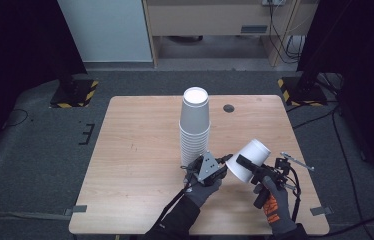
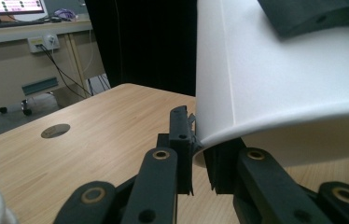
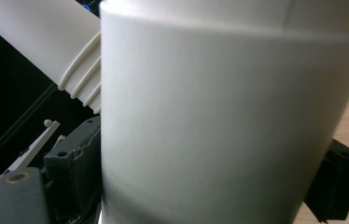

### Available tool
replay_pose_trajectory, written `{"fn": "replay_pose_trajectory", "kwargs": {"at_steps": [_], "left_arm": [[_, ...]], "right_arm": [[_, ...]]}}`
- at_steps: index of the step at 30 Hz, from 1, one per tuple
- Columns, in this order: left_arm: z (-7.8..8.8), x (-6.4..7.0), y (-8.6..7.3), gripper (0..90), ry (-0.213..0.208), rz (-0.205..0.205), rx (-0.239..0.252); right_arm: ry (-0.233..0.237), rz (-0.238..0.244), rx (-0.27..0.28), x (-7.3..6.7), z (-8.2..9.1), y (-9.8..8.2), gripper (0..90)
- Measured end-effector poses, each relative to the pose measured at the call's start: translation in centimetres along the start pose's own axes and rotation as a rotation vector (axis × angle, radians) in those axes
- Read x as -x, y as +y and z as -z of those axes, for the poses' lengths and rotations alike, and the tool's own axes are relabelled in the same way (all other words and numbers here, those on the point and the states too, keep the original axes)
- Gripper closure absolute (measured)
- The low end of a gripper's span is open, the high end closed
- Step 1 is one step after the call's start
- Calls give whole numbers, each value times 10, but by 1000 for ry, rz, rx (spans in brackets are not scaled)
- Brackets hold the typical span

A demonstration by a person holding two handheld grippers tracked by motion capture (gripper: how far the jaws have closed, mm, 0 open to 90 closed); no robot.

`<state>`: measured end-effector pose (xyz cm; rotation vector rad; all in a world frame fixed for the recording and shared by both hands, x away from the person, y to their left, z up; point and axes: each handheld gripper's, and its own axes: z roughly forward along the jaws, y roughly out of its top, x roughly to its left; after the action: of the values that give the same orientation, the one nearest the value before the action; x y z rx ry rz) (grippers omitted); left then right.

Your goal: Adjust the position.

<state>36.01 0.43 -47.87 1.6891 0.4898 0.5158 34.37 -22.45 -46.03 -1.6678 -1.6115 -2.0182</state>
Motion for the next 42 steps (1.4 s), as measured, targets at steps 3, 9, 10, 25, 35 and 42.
{"fn": "replay_pose_trajectory", "kwargs": {"at_steps": [3, 9, 10, 25, 35, 42], "left_arm": [[0, -1, 0, 764, 5, -1, 3], [-1, -2, 1, 713, 4, -2, 18], [-2, -2, 1, 698, 9, -7, 19], [0, 1, 2, 825, -20, -28, 19], [5, 2, 0, 838, -51, -22, -26], [10, 3, 0, 842, -55, -23, -35]], "right_arm": [[1, -15, -18, 0, -2, -1, 148], [15, -28, -37, 0, -3, -3, 150], [23, -33, -42, -1, -4, -3, 150], [48, -71, -35, 4, -3, -1, 144], [11, -4, -12, 7, -3, 1, 104], [-6, 14, 6, 11, -3, 3, 64]]}}
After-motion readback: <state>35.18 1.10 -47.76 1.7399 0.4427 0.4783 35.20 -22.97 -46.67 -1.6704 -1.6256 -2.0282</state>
